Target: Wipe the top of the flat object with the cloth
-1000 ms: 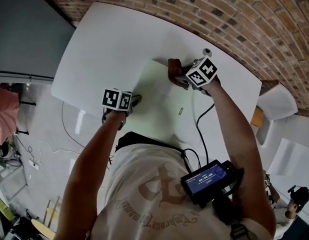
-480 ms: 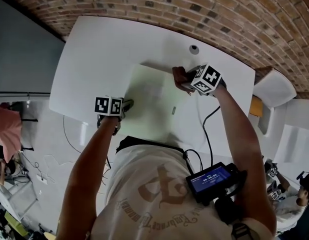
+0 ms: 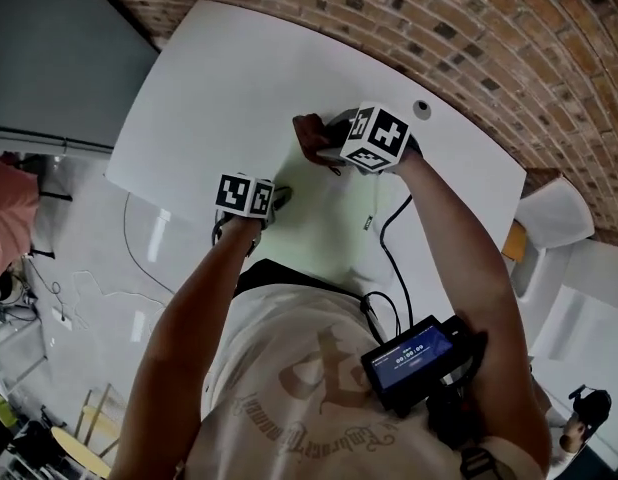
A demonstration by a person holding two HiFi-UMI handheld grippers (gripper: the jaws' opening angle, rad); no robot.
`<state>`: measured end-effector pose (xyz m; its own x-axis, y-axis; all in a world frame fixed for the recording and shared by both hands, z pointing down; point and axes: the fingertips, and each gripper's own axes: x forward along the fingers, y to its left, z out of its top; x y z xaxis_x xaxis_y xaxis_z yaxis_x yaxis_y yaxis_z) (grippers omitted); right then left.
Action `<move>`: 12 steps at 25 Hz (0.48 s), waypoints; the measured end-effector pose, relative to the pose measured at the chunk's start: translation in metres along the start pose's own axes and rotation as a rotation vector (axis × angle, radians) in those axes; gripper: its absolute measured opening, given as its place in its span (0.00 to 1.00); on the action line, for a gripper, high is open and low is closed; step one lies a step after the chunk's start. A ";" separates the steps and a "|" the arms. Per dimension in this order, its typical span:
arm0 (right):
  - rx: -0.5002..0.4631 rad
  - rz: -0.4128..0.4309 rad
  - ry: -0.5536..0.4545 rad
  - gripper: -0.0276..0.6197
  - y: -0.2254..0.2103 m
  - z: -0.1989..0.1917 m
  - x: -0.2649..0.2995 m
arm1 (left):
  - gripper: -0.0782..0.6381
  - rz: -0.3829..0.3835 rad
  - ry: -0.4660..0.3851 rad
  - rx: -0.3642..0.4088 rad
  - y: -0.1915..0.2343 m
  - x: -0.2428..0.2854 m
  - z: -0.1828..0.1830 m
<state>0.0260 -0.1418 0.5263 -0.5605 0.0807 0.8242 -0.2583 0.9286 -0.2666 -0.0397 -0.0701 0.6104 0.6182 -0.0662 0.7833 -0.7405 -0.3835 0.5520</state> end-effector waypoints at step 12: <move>-0.019 -0.027 0.113 0.21 -0.003 0.025 0.066 | 0.43 -0.001 -0.016 0.011 0.005 -0.005 0.001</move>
<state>-0.0303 -0.1483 0.5687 -0.4611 0.0946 0.8823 -0.2564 0.9377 -0.2345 -0.0464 -0.0727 0.6089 0.6232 -0.0809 0.7779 -0.7369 -0.3940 0.5494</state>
